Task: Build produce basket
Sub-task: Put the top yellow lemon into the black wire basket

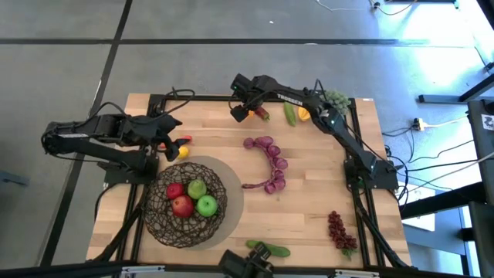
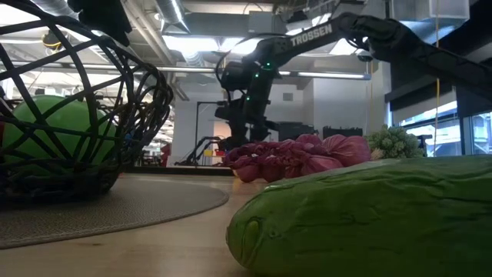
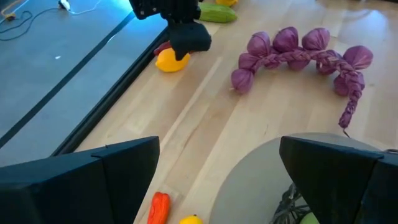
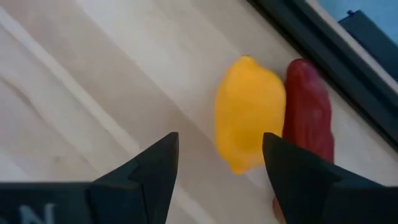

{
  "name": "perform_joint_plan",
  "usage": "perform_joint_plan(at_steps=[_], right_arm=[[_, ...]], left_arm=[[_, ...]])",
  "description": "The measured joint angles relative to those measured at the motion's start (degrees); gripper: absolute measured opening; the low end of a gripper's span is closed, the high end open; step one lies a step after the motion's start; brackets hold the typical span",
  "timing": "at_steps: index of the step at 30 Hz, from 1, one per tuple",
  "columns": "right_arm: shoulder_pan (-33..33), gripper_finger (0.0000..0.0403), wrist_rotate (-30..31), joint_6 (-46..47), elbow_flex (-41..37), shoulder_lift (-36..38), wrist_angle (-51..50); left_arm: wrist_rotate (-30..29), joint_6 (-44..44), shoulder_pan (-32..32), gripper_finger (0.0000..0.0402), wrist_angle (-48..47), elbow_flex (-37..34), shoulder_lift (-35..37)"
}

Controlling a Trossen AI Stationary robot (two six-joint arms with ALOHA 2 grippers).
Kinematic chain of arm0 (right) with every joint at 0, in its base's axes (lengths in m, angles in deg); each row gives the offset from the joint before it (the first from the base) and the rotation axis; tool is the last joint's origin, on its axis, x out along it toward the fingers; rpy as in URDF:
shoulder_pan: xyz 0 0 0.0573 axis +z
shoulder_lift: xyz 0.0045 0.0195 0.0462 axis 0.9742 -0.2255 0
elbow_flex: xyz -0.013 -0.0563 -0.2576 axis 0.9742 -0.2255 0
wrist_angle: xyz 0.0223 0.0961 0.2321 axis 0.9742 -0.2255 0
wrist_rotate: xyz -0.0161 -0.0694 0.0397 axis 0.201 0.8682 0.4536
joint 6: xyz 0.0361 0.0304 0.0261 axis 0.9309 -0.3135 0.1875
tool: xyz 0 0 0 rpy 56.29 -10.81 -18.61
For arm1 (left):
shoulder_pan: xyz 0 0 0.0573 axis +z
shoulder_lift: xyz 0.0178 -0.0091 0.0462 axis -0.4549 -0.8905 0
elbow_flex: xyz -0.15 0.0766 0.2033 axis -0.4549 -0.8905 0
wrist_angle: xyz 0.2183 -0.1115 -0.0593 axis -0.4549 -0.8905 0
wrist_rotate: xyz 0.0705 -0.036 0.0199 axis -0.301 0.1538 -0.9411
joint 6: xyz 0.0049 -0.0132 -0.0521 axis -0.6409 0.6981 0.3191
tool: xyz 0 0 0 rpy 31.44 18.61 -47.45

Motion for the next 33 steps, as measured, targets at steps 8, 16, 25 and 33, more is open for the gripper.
perform_joint_plan(at_steps=[8,16,25,33], right_arm=[[-1.2,0.0225,0.5,-0.1,0.0,-0.5,1.1],[-2.4,0.0225,-3.6,-1.0,0.0,-0.6,1.5],[-2.6,0.0225,-6.2,-1.7,0.4,-2.7,1.2],[-1.2,0.0225,-8.1,-3.4,0.3,-2.8,0.3]], left_arm=[[0.0,-0.2,0.0,0.0324,0.0,0.0,0.0],[0.0,-0.2,0.0,0.0324,0.0,0.0,0.0],[0.0,-1.6,0.0,0.0324,0.0,0.0,0.0],[0.0,-1.7,0.0,0.0324,0.0,0.0,0.0]])
